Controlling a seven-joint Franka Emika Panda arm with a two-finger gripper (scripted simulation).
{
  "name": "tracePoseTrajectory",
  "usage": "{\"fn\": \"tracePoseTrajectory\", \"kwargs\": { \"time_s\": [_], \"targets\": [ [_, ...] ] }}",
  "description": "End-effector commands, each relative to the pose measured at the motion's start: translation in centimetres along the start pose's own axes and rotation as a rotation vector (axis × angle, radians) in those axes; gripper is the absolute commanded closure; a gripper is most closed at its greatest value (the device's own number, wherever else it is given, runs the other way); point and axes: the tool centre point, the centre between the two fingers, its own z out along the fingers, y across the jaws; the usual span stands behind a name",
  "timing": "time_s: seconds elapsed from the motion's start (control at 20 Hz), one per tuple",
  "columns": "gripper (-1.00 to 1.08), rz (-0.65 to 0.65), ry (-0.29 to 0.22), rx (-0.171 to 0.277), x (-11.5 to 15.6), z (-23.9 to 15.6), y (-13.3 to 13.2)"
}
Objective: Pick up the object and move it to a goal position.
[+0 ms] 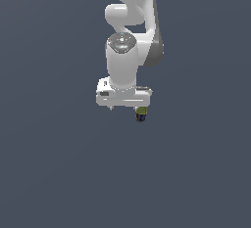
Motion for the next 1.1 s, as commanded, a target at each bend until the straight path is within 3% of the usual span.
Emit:
{"fn": "tracePoseTrajectory", "kwargs": {
  "time_s": [0.0,0.55,1.05],
  "targets": [
    [-0.92,0.000,0.000,0.000,0.0,0.0,0.0],
    [-0.92,0.014,-0.045,-0.001,-1.0,1.4,2.4],
    [-0.92,0.002,-0.032,-0.003,-2.0,2.4,0.1]
  ]
}}
